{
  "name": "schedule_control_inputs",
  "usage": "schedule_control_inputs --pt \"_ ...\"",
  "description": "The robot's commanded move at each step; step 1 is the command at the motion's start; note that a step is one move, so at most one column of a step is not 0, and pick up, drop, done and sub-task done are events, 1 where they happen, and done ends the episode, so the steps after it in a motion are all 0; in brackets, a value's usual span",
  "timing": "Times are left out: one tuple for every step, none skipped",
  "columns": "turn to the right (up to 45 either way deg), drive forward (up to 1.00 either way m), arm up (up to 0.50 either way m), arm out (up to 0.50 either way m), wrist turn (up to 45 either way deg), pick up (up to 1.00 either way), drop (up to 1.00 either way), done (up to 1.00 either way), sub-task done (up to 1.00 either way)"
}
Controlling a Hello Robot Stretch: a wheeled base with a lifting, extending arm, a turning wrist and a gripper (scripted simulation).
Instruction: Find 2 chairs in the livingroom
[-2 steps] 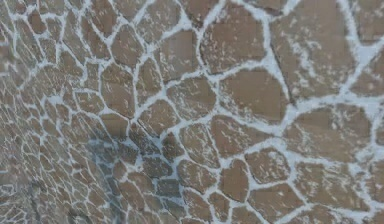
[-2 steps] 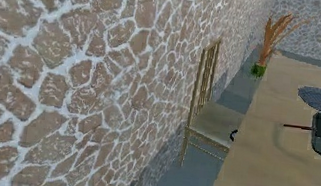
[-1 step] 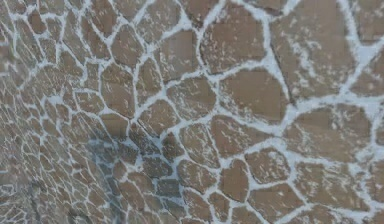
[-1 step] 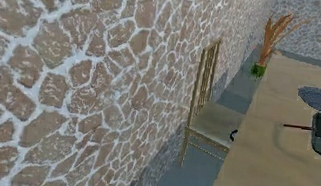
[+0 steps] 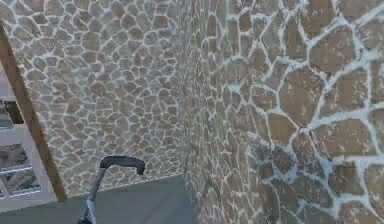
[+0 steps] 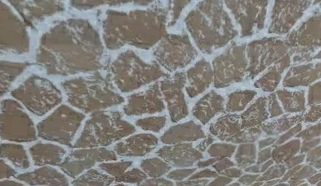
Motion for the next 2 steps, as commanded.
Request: schedule_control_inputs --pt "-45.0 0.00 0.00 0.00 0.0 0.00 0.00 0.00 0.00" --pt "45.0 0.00 0.00 0.00 0.0 0.00 0.00 0.00 0.00"
